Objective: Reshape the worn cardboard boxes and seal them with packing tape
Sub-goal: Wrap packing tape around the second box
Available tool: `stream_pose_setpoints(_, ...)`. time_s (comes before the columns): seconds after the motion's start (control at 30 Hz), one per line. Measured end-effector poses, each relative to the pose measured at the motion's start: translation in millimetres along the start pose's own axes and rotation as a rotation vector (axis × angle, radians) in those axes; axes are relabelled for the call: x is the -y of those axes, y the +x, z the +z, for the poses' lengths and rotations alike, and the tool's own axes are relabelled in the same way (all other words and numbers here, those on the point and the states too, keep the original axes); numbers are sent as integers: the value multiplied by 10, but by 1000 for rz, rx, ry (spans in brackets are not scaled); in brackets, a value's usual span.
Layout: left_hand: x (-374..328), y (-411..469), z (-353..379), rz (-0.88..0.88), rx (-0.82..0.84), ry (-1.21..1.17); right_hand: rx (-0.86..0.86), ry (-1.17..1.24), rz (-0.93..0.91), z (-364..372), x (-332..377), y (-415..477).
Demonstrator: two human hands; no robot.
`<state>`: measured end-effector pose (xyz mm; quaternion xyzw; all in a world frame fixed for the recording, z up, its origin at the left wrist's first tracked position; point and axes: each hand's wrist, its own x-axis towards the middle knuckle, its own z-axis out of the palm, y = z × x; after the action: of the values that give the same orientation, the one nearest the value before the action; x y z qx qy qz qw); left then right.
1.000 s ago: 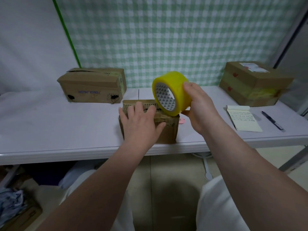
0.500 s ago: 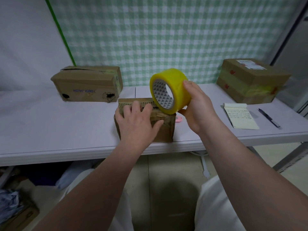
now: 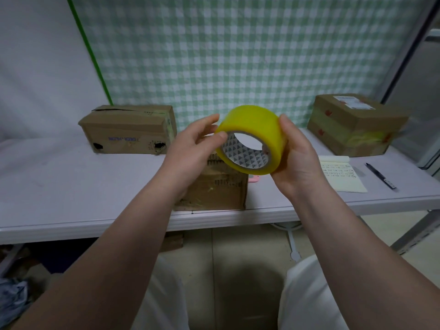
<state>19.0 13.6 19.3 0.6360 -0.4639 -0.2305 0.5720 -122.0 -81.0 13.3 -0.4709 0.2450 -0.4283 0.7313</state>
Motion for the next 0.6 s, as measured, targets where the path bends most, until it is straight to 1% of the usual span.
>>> stream_pose_setpoints(0.07, -57, -36, 25, 24, 55, -5, 13, -69, -43, -2, -29, -13)
stream_pose_setpoints(0.23, -121, -130, 126, 160, -50, 239, -95, -204, -134, 68, -81, -73)
stream_pose_setpoints(0.33, -147, -208, 180, 283, -46, 379, -146, -294, -245, 135, -124, -126)
stream_pose_setpoints(0.4, -145, -233, 215, 322, -44, 464, -182, -345, -313, 176, -150, -150)
stream_pose_setpoints(0.47, -123, -234, 232, 350, -84, 503, -199, -361, -315, 199, -172, -154)
stream_pose_setpoints(0.6, -32, -233, 233, 408, -162, 523, -176, -318, -216, 203, -171, -178)
